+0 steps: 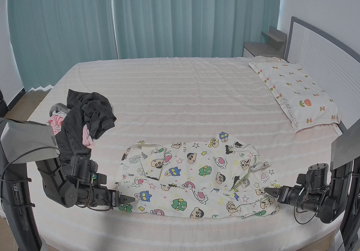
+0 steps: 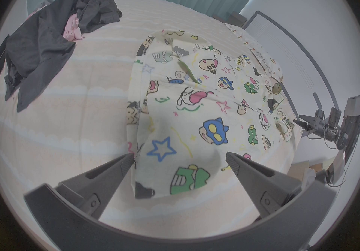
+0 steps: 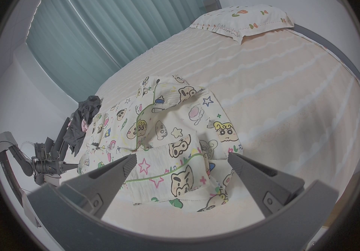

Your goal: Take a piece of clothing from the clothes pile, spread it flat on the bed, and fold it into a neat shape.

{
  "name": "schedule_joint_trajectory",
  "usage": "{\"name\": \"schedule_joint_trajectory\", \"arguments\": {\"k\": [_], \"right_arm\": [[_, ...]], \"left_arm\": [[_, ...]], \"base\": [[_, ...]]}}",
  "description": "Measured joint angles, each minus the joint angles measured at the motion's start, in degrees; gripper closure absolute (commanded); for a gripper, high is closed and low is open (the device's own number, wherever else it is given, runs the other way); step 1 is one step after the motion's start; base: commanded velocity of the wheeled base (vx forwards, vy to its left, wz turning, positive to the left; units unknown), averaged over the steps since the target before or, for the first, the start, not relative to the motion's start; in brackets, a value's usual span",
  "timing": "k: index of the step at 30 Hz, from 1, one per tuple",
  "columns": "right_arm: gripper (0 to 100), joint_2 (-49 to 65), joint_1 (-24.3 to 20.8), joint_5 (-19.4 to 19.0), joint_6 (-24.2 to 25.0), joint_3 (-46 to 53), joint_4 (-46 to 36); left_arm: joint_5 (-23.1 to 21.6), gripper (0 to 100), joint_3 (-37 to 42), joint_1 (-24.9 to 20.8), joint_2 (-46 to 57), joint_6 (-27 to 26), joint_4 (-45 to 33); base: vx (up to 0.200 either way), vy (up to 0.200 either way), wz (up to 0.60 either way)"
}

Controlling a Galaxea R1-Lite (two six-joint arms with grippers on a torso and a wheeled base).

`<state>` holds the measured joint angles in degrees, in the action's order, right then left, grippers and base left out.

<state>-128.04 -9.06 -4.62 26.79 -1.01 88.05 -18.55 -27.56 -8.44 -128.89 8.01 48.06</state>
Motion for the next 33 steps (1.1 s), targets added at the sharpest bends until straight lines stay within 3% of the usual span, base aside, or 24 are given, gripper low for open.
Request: {"name": "schedule_joint_trajectory", "arguments": {"k": [5, 6, 11, 16, 33], "right_arm": [[0, 0.0, -0.2, 0.1, 0.0, 0.0, 0.0], [0, -0.1, -0.2, 0.0, 0.0, 0.0, 0.0], [0, -0.1, -0.2, 0.1, 0.0, 0.0, 0.0], [0, -0.2, -0.3, 0.0, 0.0, 0.0, 0.0], [0, -0.3, 0.0, 0.1, 0.0, 0.0, -0.1]], "left_arm": [[0.7, 0, 1.8, -0.4, -2.1, 0.2, 6.9], [0.8, 100, 2.2, -0.4, -2.4, 0.4, 7.7], [2.3, 100, 3.2, -1.0, -3.5, 0.5, 8.0], [6.5, 100, 3.5, -2.0, -4.0, 0.7, 8.0], [10.8, 100, 12.6, -2.3, 0.3, 0.8, 8.3]], "base": [[0.0, 0.0, 0.0], [0.0, 0.0, 0.0], [0.0, 0.0, 0.0], [0.0, 0.0, 0.0], [0.0, 0.0, 0.0]]}}
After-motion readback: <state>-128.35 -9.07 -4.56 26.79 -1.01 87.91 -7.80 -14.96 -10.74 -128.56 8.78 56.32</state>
